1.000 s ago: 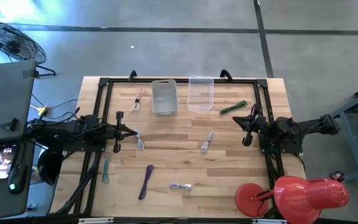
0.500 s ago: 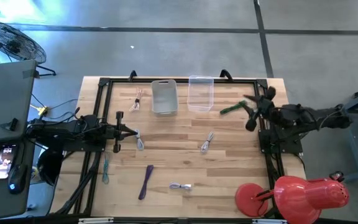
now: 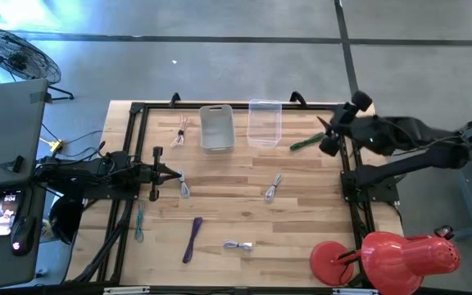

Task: Pick & Place USB Port
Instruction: Put the green charger cable into the grey bin

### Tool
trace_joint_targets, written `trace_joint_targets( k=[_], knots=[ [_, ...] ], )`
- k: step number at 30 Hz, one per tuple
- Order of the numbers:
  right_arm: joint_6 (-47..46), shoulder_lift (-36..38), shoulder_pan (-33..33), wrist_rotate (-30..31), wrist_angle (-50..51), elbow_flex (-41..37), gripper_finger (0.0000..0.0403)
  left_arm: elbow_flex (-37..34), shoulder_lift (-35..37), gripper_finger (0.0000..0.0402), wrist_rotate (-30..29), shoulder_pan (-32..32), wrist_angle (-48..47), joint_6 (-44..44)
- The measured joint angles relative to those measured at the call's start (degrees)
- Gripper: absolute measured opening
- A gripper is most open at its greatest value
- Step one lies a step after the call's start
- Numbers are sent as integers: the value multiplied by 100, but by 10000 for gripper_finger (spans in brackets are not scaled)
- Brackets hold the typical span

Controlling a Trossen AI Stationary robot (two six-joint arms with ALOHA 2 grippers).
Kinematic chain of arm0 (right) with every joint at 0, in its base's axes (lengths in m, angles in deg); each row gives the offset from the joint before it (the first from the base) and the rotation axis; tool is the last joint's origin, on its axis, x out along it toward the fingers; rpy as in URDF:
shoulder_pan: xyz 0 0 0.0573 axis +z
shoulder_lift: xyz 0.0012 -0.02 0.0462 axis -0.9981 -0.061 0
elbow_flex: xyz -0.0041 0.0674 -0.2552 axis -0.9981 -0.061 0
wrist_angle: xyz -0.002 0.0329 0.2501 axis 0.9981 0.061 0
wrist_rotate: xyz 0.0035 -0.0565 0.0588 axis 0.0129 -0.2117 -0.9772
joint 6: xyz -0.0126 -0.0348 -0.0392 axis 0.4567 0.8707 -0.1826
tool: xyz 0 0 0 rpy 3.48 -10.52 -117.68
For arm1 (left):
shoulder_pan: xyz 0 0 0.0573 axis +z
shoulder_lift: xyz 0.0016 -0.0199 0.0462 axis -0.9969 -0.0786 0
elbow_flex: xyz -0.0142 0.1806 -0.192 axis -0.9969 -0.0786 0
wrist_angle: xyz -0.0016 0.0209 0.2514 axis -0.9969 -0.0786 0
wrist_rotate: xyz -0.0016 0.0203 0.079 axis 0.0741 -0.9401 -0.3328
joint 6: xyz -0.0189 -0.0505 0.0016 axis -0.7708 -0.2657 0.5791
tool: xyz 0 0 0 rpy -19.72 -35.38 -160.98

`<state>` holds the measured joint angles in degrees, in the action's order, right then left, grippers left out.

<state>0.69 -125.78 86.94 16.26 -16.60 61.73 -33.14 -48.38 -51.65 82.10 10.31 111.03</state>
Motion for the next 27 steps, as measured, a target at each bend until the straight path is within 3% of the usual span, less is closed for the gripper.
trace_joint_targets(
  k=[6, 15, 19, 27],
  knots=[
    [185, -424, -1283, -875, 288, 575, 181, 0, 1, 0, 0, 0, 0, 0],
    [559, -1220, -3388, -2780, -88, 615, 181, 0, 1, 0, 0, 0, 0, 1],
    [727, -1831, -3728, -3228, -109, 613, 181, 0, 1, 0, 0, 0, 0, 0],
    [1529, -3017, -3715, -3157, 211, 611, 181, 0, 1, 0, 0, 0, 0, 2]
  ],
)
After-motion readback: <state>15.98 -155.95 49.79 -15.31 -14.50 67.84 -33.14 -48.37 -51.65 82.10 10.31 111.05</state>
